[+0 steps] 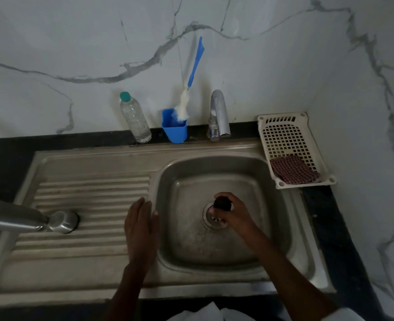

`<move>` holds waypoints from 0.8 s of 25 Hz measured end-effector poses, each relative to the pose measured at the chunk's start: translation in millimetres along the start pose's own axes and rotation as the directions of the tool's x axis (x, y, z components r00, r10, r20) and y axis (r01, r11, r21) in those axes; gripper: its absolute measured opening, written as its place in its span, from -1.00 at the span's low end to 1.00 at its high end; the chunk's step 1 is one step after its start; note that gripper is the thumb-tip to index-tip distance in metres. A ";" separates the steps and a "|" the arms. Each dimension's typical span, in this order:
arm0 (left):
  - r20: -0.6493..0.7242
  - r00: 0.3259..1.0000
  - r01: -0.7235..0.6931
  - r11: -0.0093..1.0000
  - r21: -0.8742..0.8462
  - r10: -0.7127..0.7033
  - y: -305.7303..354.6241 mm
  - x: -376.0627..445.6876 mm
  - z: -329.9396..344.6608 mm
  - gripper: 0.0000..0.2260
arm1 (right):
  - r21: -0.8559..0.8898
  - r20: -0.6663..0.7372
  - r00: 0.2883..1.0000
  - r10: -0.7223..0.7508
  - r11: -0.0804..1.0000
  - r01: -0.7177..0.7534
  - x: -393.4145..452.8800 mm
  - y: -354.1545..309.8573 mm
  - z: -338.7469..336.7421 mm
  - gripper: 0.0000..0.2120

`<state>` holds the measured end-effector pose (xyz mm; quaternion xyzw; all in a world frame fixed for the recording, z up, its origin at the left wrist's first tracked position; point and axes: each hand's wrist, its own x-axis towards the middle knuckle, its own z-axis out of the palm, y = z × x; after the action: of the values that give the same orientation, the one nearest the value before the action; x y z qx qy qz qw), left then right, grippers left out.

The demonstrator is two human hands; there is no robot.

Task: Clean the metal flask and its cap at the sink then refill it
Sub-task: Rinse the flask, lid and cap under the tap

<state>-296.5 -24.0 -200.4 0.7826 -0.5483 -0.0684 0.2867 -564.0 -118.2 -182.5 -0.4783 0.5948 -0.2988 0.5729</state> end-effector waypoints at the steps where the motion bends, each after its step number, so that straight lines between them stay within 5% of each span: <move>1: 0.034 0.999 -0.001 0.999 0.045 -0.001 -4.3 -5.6 0.4 -0.53 | 0.083 0.010 0.999 0.037 0.996 -0.038 -3.1 -4.7 0.3 -0.66; 6: 0.048 0.998 0.029 0.995 0.096 -0.034 -0.3 -7.7 1.7 -0.51 | 0.444 0.162 0.978 0.129 0.876 -0.189 -14.9 -14.8 -2.1 -0.69; 11: 0.050 0.998 0.038 0.996 0.081 -0.042 0.4 -9.1 -0.1 -0.49 | 0.201 0.097 0.995 -0.040 0.979 0.019 -25.3 -22.7 -4.4 -0.72; 20: 0.041 0.999 0.028 0.996 0.087 -0.032 -0.5 -8.5 -0.3 -0.49 | 0.247 0.154 0.988 0.025 0.967 -0.063 -19.6 -15.2 -11.3 -0.72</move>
<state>-299.2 -16.2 -202.2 0.8008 -0.5449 -0.0654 0.2400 -573.7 -108.1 -159.1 -0.4098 0.5180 -0.3221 0.6782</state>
